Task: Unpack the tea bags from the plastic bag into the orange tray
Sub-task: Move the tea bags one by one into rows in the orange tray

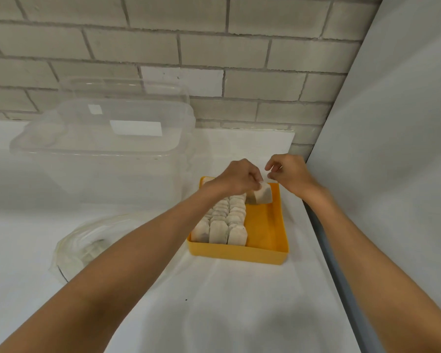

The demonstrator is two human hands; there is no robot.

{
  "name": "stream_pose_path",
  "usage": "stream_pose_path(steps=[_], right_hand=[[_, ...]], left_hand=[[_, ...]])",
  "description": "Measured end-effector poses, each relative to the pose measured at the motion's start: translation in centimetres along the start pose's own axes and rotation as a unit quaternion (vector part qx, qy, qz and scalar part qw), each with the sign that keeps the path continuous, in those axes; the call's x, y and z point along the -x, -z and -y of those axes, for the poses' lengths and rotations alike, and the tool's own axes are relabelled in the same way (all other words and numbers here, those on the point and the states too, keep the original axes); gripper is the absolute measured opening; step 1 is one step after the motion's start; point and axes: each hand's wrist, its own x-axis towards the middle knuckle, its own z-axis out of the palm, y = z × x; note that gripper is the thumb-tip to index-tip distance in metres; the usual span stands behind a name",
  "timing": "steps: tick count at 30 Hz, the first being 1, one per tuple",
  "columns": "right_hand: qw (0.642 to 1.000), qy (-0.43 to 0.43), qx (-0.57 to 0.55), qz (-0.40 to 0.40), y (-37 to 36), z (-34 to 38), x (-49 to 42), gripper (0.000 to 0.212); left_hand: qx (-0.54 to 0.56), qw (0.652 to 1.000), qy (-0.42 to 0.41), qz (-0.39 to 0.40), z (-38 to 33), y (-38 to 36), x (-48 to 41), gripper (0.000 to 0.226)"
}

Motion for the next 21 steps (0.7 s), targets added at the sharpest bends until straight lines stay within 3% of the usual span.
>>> stream_pose_path(steps=[7, 21], right_hand=[[1.000, -0.022, -0.005, 0.009, -0.3, -0.7, 1.0, 0.012], [0.999, -0.028, -0.021, 0.023, -0.5, -0.4, 1.4, 0.015]], left_hand=[[-0.148, 0.988, 0.032, -0.014, 1.2, -2.3, -1.8, 0.011], [-0.349, 0.933, -0.028, -0.081, 2.2, -2.9, -2.1, 0.014]])
